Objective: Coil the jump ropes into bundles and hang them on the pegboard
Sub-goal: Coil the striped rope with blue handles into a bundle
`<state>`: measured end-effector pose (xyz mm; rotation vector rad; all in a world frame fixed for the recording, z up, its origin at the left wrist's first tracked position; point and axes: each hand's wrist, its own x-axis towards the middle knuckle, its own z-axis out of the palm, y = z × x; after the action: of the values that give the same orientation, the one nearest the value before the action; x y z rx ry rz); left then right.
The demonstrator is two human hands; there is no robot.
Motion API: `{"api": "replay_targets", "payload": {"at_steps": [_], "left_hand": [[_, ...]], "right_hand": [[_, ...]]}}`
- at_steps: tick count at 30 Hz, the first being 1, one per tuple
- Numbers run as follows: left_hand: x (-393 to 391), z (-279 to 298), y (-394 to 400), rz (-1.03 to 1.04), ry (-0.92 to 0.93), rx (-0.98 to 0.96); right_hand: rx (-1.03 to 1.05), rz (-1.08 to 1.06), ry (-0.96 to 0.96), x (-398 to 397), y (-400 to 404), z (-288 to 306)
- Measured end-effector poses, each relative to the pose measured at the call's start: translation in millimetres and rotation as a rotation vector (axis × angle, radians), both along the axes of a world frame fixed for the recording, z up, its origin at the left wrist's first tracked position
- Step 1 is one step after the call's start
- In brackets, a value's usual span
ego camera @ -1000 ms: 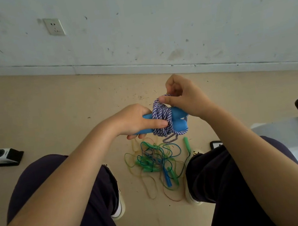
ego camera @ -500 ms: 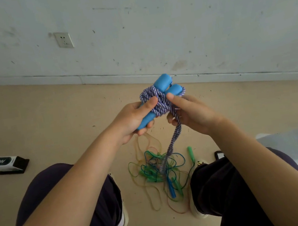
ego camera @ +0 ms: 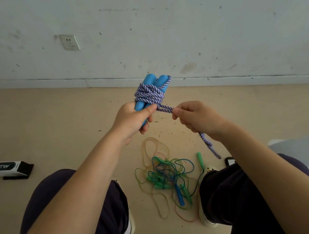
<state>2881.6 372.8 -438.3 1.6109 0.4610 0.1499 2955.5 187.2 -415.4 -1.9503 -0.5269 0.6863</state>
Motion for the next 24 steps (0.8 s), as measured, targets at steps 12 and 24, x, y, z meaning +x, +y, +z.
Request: {"api": "replay_targets", "payload": {"at_steps": [12, 24], "left_hand": [[8.7, -11.1, -1.1, 0.061, 0.124, 0.096], [-4.9, -10.0, -12.5, -0.534, 0.326, 0.144]], "right_hand": [[0.038, -0.019, -0.133, -3.8, -5.4, 1.5], [-0.025, 0.024, -0.547, 20.7, -18.8, -5.9]]}}
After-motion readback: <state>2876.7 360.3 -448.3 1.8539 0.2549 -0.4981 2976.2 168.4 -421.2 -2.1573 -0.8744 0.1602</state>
